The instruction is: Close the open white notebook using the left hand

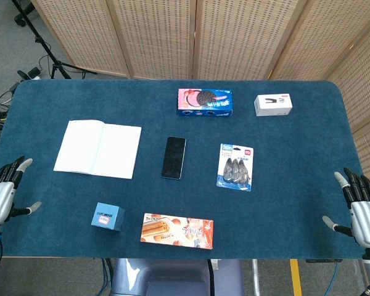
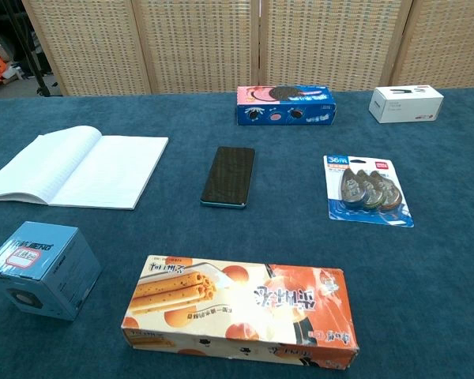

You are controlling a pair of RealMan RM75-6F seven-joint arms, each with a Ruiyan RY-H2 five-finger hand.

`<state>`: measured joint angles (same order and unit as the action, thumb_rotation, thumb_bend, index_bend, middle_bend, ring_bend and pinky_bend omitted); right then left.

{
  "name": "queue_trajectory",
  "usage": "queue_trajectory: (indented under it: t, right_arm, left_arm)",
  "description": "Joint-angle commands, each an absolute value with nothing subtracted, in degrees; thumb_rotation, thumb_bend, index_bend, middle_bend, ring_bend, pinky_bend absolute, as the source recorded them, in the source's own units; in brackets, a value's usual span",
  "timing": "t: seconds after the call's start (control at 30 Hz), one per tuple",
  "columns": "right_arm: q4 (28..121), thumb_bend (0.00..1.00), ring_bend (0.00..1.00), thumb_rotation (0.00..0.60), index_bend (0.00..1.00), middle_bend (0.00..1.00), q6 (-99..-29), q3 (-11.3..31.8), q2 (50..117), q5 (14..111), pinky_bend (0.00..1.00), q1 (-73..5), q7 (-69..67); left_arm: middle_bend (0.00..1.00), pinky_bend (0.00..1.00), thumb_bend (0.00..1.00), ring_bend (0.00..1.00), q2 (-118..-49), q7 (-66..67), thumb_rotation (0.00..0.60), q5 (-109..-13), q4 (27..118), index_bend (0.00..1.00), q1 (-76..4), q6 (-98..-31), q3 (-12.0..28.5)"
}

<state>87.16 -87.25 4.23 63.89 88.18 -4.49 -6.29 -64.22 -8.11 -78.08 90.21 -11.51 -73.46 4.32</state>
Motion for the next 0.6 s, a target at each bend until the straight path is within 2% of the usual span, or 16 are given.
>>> queue_trajectory:
  t: [0.03, 0.37, 0.6]
  right_arm:
    - [87.15, 0.00, 0.00, 0.600, 0.00, 0.00, -87.23, 4.24, 63.87, 88.13, 0.00, -4.49, -6.37]
    - [87.18, 0.00, 0.00, 0.600, 0.00, 0.00, -86.97, 4.23, 63.77, 88.03, 0.00, -4.57, -6.63]
    - [87.21, 0.00, 0.00, 0.600, 0.00, 0.00, -86.64, 4.24, 63.70, 87.82, 0.00, -4.66, -6.76]
  left_arm:
    - [0.00, 0.00, 0.17, 0.00, -64.40, -8.12, 0.600, -77.92, 89.98, 0.00, -11.64, -73.29, 4.42]
    - [0.00, 0.00, 0.17, 0.00, -65.62, -7.78, 0.600, -77.56, 88.43, 0.00, -12.05, -73.32, 4.99]
    - [0.00, 0.00, 0.26, 0.00, -73.12, -12.40, 0.600, -76.52, 76.65, 0.00, -15.37, -69.80, 7.02]
